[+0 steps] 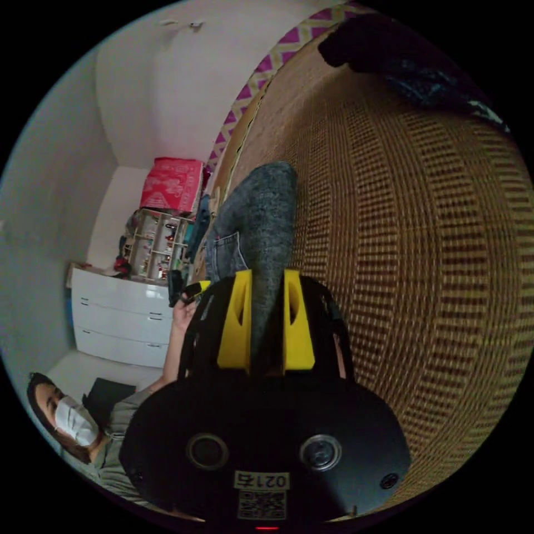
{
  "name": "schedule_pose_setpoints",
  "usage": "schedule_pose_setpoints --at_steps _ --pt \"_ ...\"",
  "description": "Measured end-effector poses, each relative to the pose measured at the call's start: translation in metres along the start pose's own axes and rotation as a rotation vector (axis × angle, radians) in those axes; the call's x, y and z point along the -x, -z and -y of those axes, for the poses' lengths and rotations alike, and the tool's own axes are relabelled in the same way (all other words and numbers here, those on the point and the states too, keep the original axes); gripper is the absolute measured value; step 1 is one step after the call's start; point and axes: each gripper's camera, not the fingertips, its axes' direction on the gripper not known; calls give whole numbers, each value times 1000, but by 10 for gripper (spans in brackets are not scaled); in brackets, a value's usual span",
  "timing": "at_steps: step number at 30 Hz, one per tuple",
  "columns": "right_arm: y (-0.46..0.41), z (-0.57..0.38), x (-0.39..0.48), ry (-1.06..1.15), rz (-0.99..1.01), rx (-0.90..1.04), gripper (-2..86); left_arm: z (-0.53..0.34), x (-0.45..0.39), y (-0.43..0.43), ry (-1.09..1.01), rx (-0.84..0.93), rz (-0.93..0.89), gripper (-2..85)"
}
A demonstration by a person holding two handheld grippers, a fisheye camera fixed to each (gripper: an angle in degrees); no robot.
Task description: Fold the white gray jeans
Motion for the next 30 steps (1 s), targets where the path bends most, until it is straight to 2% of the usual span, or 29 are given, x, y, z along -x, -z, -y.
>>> schedule_pose_setpoints --at_steps 4,10,15,19,22,24,28,30 --pt "11 0 2 37 25 -8 52 -13 -7 10 7 -93 12 61" --pt "8 18 129 380 -133 38 45 -42 -59 89 -149 -257 41 55" --pt "-84 93 244 579 -51 110 45 -49 -61 242 -167 -504 123 55" --pt "-182 160 307 607 42 147 45 -38 -47 328 -95 -671 217 55" --pt "-265 205 354 656 32 133 54 -26 -20 374 4 -809 259 58" --pt "-320 225 366 590 -112 65 65 -14 26 381 121 -891 265 68" --pt "-372 209 337 562 -254 83 68 -8 121 355 338 -815 227 81" --pt "-385 178 301 621 -259 167 64 -39 142 351 299 -924 98 78"
